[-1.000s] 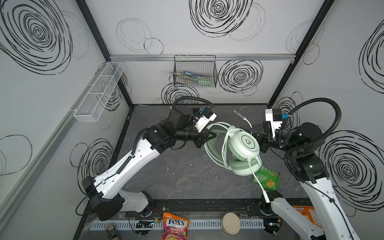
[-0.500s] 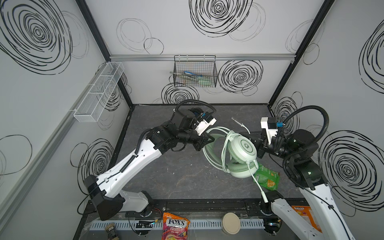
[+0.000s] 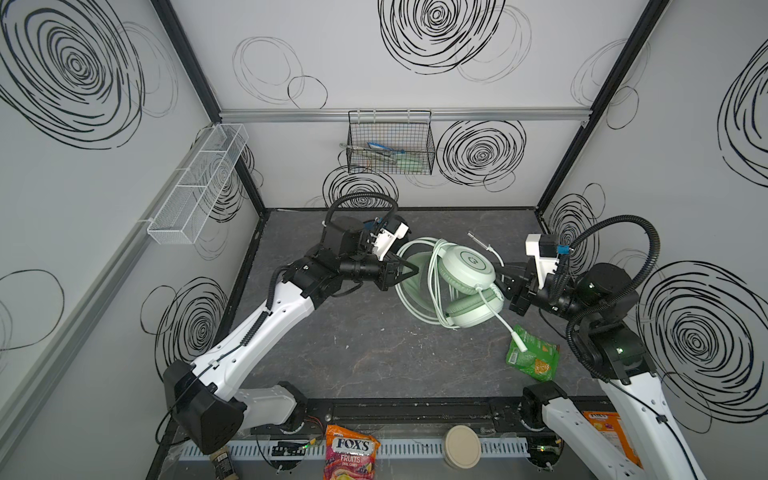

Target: Wrap the headphones

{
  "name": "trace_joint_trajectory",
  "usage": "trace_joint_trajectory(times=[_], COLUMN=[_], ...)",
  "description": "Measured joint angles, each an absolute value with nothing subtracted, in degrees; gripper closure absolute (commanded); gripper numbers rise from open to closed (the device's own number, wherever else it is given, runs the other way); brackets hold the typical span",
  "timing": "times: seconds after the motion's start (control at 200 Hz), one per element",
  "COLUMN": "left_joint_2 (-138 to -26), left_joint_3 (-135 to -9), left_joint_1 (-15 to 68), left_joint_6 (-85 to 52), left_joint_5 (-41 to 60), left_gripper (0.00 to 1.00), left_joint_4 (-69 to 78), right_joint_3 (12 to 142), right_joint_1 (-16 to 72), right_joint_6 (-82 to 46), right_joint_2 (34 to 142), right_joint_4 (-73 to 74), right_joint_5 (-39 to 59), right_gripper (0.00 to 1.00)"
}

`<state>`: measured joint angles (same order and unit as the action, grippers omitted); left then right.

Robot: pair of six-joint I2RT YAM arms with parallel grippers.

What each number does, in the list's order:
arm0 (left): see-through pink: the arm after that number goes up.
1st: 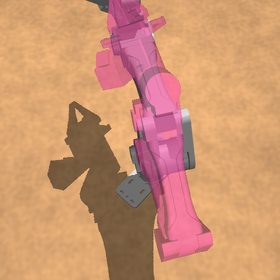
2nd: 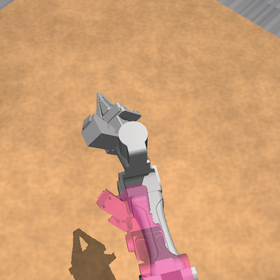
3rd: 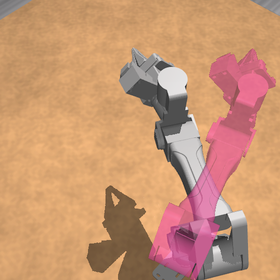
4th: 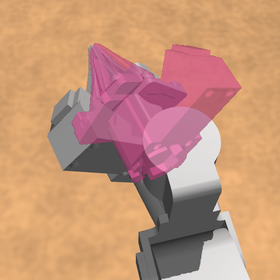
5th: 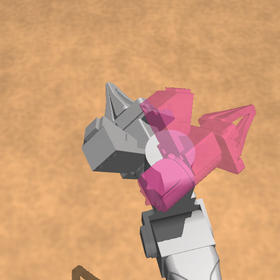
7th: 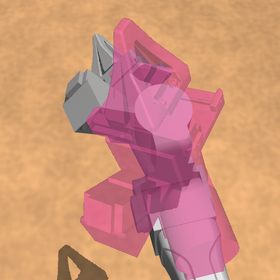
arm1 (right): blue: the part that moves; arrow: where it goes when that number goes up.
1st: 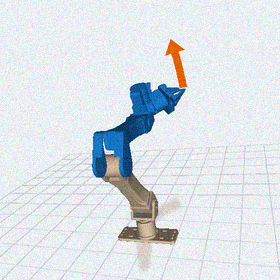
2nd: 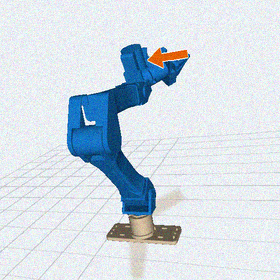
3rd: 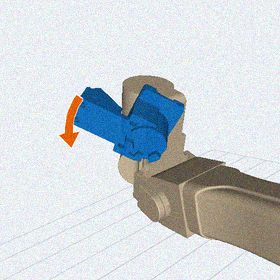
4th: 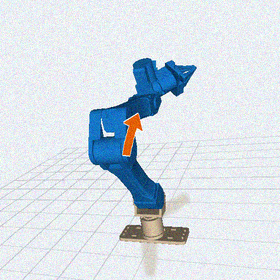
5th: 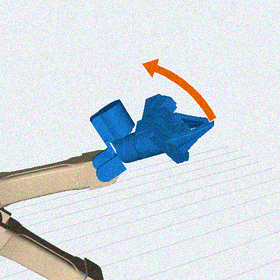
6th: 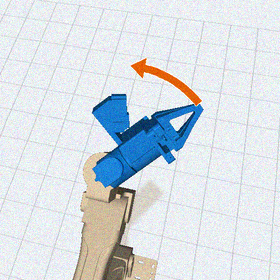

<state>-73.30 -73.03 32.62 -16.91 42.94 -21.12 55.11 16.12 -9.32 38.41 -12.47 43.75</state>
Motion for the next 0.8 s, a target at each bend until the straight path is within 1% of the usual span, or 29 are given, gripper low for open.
trace_joint_trajectory(times=[0.12, 0.22, 0.315, 0.4, 0.565, 0.795], left_joint_2=[-73.3, -73.3, -73.5, -73.6, -74.7, -75.7], left_joint_3=[-73.0, -73.2, -73.5, -73.8, -77.0, -77.3], left_joint_1=[33.1, 33.6, 34.0, 34.6, 37.6, 40.4], left_joint_6=[-18.9, -19.8, -20.2, -19.9, -13.9, -5.7], left_joint_5=[45.5, 46.0, 46.4, 46.3, 41.9, 34.6], left_gripper=[1.0, 1.0, 1.0, 1.0, 1.0, 1.0], left_joint_4=[-18.6, -17.9, -17.7, -18.5, -24.9, -33.6], right_joint_3=[55.0, 54.0, 52.8, 52.6, 52.3, 50.2], right_joint_1=[16.1, 16.1, 15.4, 14.4, 13.3, 12.8], right_joint_6=[-11.1, -13.8, -16.4, -17.6, -18.2, -17.6], right_joint_2=[39.1, 39.8, 40.8, 42.2, 43.5, 42.9], right_joint_4=[-11.4, -9.5, -8.1, -7.7, -6.7, -1.3], right_joint_5=[42.7, 40.2, 36.9, 35.9, 36.0, 42.0], right_gripper=[1.0, 0.96, 0.95, 0.94, 0.89, 0.87])
